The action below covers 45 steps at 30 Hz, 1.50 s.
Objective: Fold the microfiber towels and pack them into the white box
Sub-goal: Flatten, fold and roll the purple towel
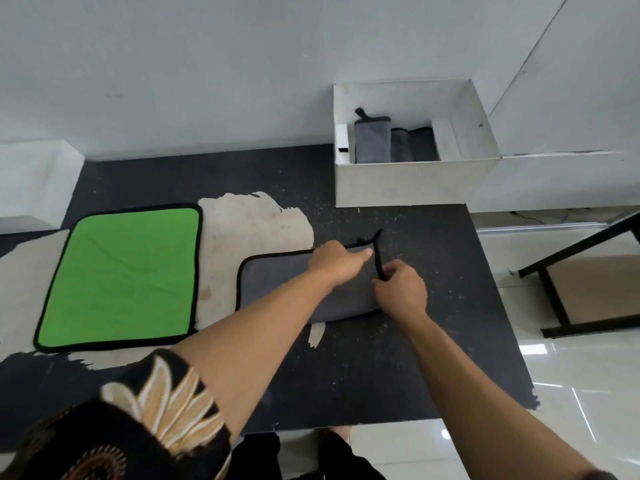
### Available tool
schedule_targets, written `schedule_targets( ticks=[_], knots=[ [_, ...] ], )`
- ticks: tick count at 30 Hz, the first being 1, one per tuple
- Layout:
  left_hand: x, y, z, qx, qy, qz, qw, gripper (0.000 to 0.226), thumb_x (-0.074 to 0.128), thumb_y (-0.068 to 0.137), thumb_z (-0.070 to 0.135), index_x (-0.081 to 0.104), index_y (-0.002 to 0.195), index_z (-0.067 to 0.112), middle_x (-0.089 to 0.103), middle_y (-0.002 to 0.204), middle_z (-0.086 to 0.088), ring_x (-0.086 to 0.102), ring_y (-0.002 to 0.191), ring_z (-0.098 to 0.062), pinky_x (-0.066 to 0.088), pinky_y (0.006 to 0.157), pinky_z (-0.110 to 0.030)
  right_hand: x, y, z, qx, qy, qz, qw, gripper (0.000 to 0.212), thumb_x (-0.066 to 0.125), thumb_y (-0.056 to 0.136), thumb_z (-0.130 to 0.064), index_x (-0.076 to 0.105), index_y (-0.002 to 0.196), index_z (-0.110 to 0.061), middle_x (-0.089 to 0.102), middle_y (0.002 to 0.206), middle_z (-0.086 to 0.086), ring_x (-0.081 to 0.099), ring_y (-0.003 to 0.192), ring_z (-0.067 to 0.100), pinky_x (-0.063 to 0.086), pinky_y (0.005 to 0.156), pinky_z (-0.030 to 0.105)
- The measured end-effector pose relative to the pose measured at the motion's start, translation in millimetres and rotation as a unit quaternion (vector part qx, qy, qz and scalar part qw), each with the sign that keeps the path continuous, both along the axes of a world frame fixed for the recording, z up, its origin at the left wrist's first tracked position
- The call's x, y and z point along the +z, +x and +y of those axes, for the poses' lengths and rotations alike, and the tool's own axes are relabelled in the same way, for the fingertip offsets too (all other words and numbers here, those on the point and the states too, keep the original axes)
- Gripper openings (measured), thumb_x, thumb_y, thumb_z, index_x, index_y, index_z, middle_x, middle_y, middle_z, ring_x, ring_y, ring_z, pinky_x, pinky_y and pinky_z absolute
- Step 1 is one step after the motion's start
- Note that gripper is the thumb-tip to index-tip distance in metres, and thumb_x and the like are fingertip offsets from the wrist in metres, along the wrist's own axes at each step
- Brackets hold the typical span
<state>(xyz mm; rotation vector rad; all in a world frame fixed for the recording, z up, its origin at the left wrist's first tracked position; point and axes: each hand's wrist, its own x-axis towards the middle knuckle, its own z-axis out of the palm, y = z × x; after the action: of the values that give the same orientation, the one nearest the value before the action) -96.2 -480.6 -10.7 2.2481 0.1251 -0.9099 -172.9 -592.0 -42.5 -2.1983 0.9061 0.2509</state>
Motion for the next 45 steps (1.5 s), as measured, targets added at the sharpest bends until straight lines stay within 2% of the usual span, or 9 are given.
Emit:
schedule_targets(
  ticks=[6, 11, 17, 20, 23, 26, 28, 37, 45],
  knots=[
    [-1, 9, -28, 0.103, -0.056, 0.121, 0.986, 0.036, 0.085, 0.07, 0.036, 0.073, 0.092, 0.012, 0.074, 0.089, -0.007, 0.072, 0.081, -0.025, 0.061, 0.079, -0.041, 5, -12, 13, 0.077, -0.005, -0.1, 0.992, 0.036, 0.063, 0.085, -0.016, 0.064, 0.12, -0.025, 0.069, 0.106, 0.0, 0.065, 0.097, 0.022, 0.051, 0.077, 0.033],
    [-5, 11, -23, 0.066, 0.011, 0.043, 0.997, 0.014, 0.073, 0.077, 0.012, 0.069, 0.089, 0.006, 0.07, 0.089, -0.012, 0.07, 0.078, -0.027, 0.063, 0.072, -0.041, 6, -25, 21, 0.118, -0.039, -0.131, 0.984, 0.028, 0.063, 0.089, -0.018, 0.065, 0.116, -0.021, 0.056, 0.096, -0.001, 0.058, 0.086, 0.021, 0.043, 0.071, 0.031],
    [-3, 24, 40, 0.06, 0.025, -0.031, 0.997, 0.006, 0.065, 0.086, 0.013, 0.063, 0.087, 0.008, 0.064, 0.087, -0.009, 0.062, 0.081, -0.024, 0.047, 0.057, -0.027, 19, -25, 62, 0.185, -0.111, -0.187, 0.958, 0.018, 0.066, 0.084, -0.023, 0.063, 0.102, -0.019, 0.06, 0.091, -0.001, 0.059, 0.079, 0.02, 0.044, 0.063, 0.03],
    [-6, 29, 84, 0.069, 0.018, -0.049, 0.996, 0.03, 0.066, 0.088, 0.013, 0.051, 0.061, 0.012, 0.053, 0.067, -0.005, 0.052, 0.069, -0.023, 0.039, 0.062, -0.029, 20, -20, 93, 0.237, -0.153, -0.192, 0.94, 0.015, 0.068, 0.081, -0.022, 0.062, 0.093, -0.015, 0.062, 0.084, 0.002, 0.06, 0.075, 0.022, 0.038, 0.057, 0.029],
    [-12, 31, 123, 0.095, 0.021, -0.046, 0.994, 0.034, 0.067, 0.089, 0.013, 0.05, 0.06, 0.012, 0.05, 0.064, -0.004, 0.047, 0.061, -0.017, 0.037, 0.056, -0.027, 17, -15, 124, 0.265, -0.151, -0.197, 0.932, 0.012, 0.069, 0.081, -0.02, 0.062, 0.089, -0.014, 0.063, 0.081, 0.003, 0.061, 0.072, 0.023, 0.037, 0.054, 0.029],
    [-22, 32, 154, 0.124, 0.0, -0.046, 0.991, 0.023, 0.07, 0.087, 0.015, 0.063, 0.076, -0.004, 0.059, 0.072, -0.011, 0.056, 0.069, -0.023, 0.057, 0.071, -0.041, 11, -12, 148, 0.302, -0.14, -0.195, 0.923, 0.01, 0.066, 0.084, -0.02, 0.062, 0.091, -0.014, 0.064, 0.084, 0.004, 0.062, 0.073, 0.023, 0.035, 0.055, 0.029],
    [-30, 32, 170, 0.141, -0.011, -0.052, 0.989, 0.019, 0.07, 0.086, 0.015, 0.067, 0.085, -0.004, 0.06, 0.078, -0.013, 0.058, 0.074, -0.023, 0.055, 0.083, -0.051, 4, -9, 161, 0.324, -0.125, -0.183, 0.92, 0.011, 0.061, 0.088, -0.02, 0.063, 0.097, -0.014, 0.065, 0.091, 0.004, 0.063, 0.078, 0.024, 0.037, 0.057, 0.029],
    [-52, 28, 194, 0.129, -0.016, -0.058, 0.99, 0.028, 0.068, 0.087, 0.016, 0.064, 0.096, -0.01, 0.061, 0.08, -0.015, 0.056, 0.076, -0.023, 0.052, 0.075, -0.041, -22, -3, 180, 0.39, -0.134, -0.15, 0.898, 0.013, 0.063, 0.087, -0.013, 0.063, 0.1, -0.014, 0.062, 0.092, 0.004, 0.062, 0.076, 0.027, 0.038, 0.053, 0.03],
    [-50, 23, 195, 0.13, -0.015, -0.09, 0.987, 0.018, 0.066, 0.092, 0.014, 0.066, 0.108, 0.007, 0.067, 0.1, -0.006, 0.063, 0.097, -0.024, 0.05, 0.092, -0.036, -30, 1, 181, 0.435, -0.117, -0.141, 0.881, 0.018, 0.058, 0.093, -0.016, 0.063, 0.111, -0.016, 0.06, 0.099, 0.005, 0.061, 0.081, 0.028, 0.041, 0.059, 0.033]
  ],
)
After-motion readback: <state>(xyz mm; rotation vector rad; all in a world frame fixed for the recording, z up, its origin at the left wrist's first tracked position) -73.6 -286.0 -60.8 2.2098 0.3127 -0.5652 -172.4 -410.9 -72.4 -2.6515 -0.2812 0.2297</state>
